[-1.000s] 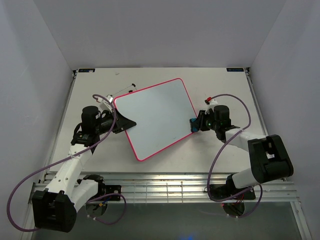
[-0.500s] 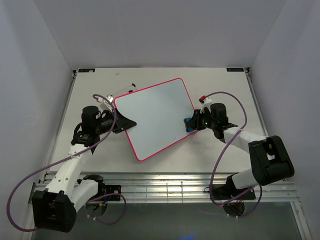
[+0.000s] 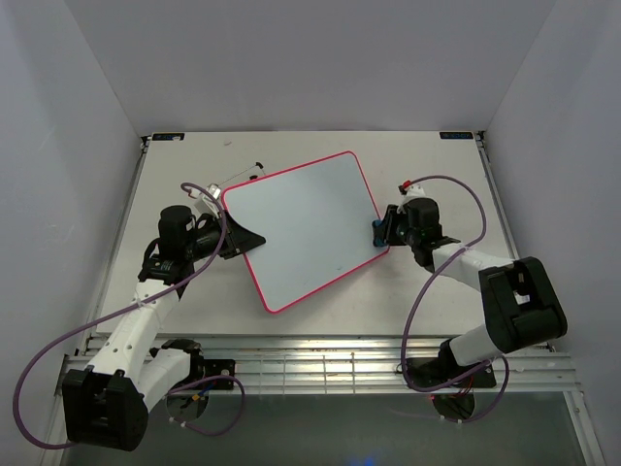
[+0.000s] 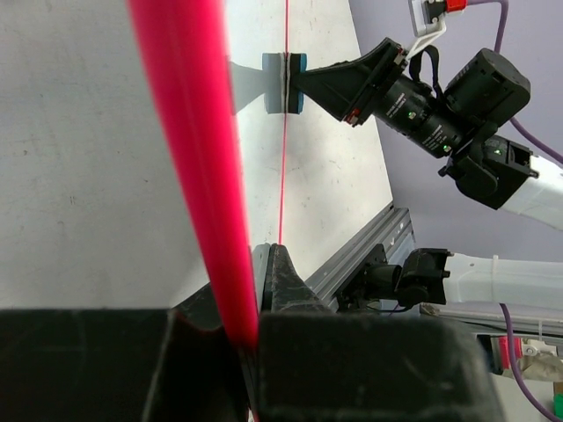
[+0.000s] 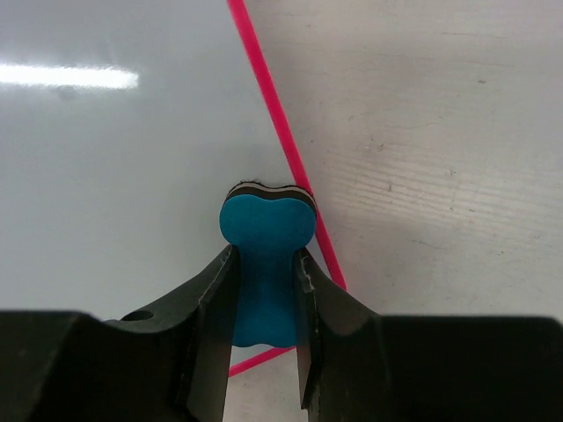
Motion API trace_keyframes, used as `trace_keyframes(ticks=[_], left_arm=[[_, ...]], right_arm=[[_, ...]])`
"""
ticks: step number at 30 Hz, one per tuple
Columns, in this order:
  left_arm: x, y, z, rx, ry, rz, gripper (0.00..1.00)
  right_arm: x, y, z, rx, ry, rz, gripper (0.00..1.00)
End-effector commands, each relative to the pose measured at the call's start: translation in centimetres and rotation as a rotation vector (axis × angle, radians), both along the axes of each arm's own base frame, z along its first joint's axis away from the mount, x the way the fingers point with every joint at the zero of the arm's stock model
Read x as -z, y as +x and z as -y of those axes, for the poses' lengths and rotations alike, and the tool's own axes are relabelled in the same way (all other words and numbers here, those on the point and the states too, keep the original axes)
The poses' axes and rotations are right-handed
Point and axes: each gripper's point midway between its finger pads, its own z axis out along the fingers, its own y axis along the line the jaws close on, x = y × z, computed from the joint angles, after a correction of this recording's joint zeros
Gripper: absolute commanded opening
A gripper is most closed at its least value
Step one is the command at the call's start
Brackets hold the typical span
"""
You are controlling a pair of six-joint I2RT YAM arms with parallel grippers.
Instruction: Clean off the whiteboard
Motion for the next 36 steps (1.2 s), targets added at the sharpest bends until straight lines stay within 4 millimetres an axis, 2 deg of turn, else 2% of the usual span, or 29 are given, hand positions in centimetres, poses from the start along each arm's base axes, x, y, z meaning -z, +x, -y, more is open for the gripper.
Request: trace_keyframes(ticks=[1, 2, 3, 4, 7, 8, 10, 11, 14, 16, 17, 19, 20, 22, 23, 27, 28, 31, 33, 34, 35, 36], left_arm=[[5.5, -2.2, -1.1, 0.036, 0.170, -0.110, 0.00], [5.5, -2.2, -1.1, 0.039, 0.169, -0.111, 0.00], [5.5, -2.2, -1.1, 0.038, 0.170, -0.112, 0.00], [5.4, -2.2, -1.1, 0.038, 0.169, -0.107, 0.00], [5.4, -2.2, -1.2, 0.032, 0.169, -0.103, 0.00], [5.3, -2.2, -1.1, 0.034, 0.168, -0.102, 0.00], [5.3, -2.2, -1.1, 0.036, 0.167, -0.104, 0.00], [5.2, -2.2, -1.1, 0.037, 0.167, -0.099, 0.00], [5.1, -2.2, -1.1, 0.036, 0.166, -0.095, 0.00], [5.2, -2.2, -1.1, 0.035, 0.167, -0.095, 0.00], [5.1, -2.3, -1.2, 0.033, 0.167, -0.094, 0.00], [5.0, -2.2, -1.2, 0.031, 0.167, -0.090, 0.00], [5.1, -2.3, -1.1, 0.033, 0.167, -0.091, 0.00], [5.0, -2.2, -1.2, 0.030, 0.168, -0.088, 0.00], [5.0, -2.3, -1.2, 0.031, 0.167, -0.087, 0.00], [4.9, -2.3, -1.1, 0.034, 0.165, -0.087, 0.00], [4.9, -2.3, -1.1, 0.035, 0.164, -0.084, 0.00], [4.9, -2.3, -1.1, 0.035, 0.163, -0.082, 0.00], [4.9, -2.3, -1.1, 0.035, 0.164, -0.085, 0.00], [4.9, -2.3, -1.1, 0.036, 0.163, -0.085, 0.00], [5.0, -2.3, -1.1, 0.036, 0.163, -0.087, 0.00], [4.9, -2.3, -1.1, 0.037, 0.162, -0.086, 0.00]], right_arm=[[-1.6, -0.9, -2.4, -0.131, 0.090, 0.084, 0.08], [-2.0, -2.7, -4.5, -0.262, 0.140, 0.089, 0.08], [-2.3, -3.5, -5.6, -0.324, 0.150, 0.101, 0.08], [-2.9, -4.8, -7.5, -0.426, 0.141, 0.149, 0.08], [-3.8, -7.8, -10.1, -0.569, 0.151, 0.202, 0.08], [-4.5, -9.1, -11.6, -0.620, 0.171, 0.232, 0.08], [-4.9, -10.8, -12.8, -0.666, 0.202, 0.245, 0.08], [-5.8, -12.1, -14.2, -0.693, 0.232, 0.269, 0.08], [-6.3, -15.0, -16.1, -0.730, 0.276, 0.286, 0.08], [-6.5, -16.2, -16.9, -0.733, 0.282, 0.310, 0.08], [-6.8, -15.1, -16.3, -0.644, 0.270, 0.321, 0.08], [-5.3, -14.0, -14.6, -0.523, 0.224, 0.286, 0.08], [-5.3, -12.2, -12.7, -0.379, 0.188, 0.313, 0.08], [-4.3, -11.1, -10.3, -0.244, 0.159, 0.288, 0.08], [-3.6, -10.5, -8.4, -0.148, 0.135, 0.284, 0.08], [-1.0, -9.7, -4.8, 0.019, 0.115, 0.200, 0.08], [0.2, -9.6, -3.9, 0.053, 0.100, 0.156, 0.08], [1.2, -8.9, -3.3, 0.085, 0.053, 0.121, 0.08], [0.5, -8.5, -4.4, 0.048, 0.059, 0.120, 0.08], [0.6, -9.1, -5.7, -0.040, 0.066, 0.106, 0.08], [-0.7, -9.0, -6.9, -0.093, 0.105, 0.148, 0.08], [-1.2, -9.7, -8.3, -0.161, 0.125, 0.167, 0.08]])
